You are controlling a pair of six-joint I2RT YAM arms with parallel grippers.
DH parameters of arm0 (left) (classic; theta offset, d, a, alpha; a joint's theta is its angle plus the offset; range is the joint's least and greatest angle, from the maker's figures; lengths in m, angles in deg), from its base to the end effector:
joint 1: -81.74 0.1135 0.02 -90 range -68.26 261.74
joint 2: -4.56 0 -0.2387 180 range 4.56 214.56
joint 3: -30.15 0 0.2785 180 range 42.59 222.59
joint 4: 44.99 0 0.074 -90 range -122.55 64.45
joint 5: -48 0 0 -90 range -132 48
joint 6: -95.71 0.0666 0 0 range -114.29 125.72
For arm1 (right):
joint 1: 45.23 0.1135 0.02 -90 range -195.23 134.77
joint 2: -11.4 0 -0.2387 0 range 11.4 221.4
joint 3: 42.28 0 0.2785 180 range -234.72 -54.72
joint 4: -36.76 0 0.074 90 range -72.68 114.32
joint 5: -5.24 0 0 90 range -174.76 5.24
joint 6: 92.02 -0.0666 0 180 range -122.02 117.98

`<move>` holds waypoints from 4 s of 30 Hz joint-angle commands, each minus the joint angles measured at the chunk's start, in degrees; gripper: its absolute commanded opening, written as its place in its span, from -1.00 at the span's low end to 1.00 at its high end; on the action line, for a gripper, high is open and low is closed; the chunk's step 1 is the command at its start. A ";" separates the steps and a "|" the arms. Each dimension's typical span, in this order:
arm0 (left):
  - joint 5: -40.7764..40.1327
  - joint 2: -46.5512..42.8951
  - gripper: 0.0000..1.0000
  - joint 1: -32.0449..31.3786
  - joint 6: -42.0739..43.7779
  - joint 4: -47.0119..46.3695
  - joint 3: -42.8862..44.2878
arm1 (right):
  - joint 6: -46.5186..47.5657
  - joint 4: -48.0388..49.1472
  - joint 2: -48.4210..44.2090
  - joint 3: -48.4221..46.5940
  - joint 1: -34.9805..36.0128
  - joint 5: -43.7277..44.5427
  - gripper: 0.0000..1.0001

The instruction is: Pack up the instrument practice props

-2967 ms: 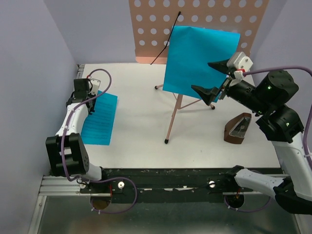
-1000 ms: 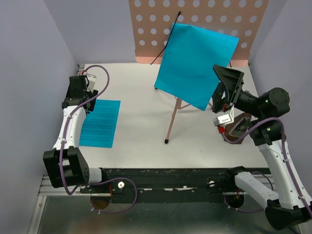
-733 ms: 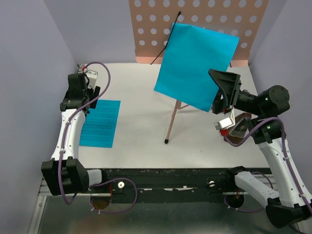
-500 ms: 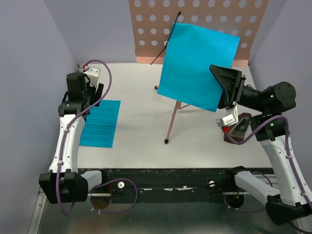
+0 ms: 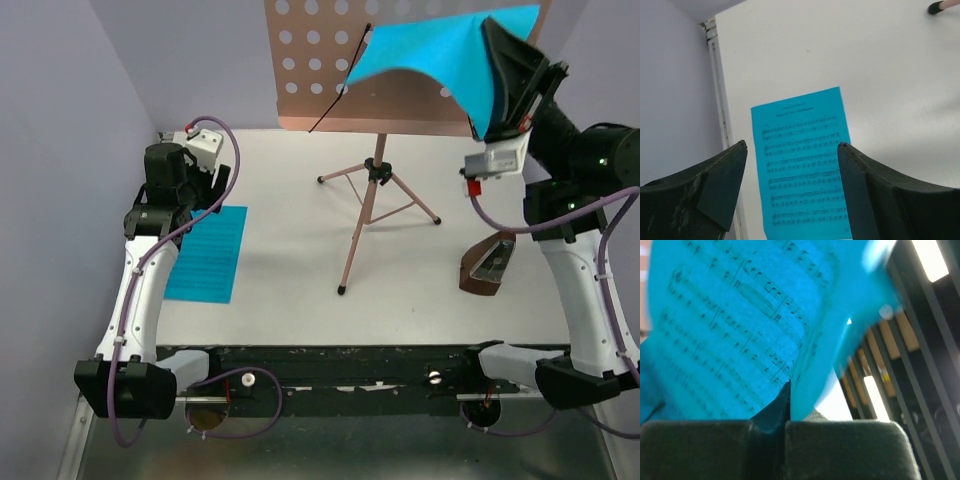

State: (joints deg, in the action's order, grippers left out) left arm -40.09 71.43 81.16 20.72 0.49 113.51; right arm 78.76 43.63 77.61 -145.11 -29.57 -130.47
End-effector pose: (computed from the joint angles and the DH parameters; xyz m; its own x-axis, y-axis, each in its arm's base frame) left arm 0.3162 -0.0054 0.3439 -0.4579 0.2635 -0.8490 0.1634 0.9637 0.2109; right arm 0.2131 0.1092 0.5810 0.7858 -0.4955 0.3700 0.5438 0.2686 -0.7951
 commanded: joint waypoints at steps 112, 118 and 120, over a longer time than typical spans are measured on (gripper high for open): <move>24.38 25.22 -1.00 -3.48 5.30 45.19 26.28 | -63.81 -53.59 -5.31 -3.31 18.18 25.15 1.00; 16.73 36.65 -1.00 4.35 3.98 41.77 28.75 | -63.28 -50.51 -5.57 -0.75 18.18 27.08 1.00; 14.10 40.07 -1.00 6.28 3.98 40.71 30.85 | -62.85 -50.34 -5.22 -0.84 18.09 27.61 1.00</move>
State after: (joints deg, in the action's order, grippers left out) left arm -18.19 106.38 83.22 26.75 42.19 140.43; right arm 14.63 -9.35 72.26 -146.75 -11.80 -105.75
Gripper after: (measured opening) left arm 0.017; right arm 0.997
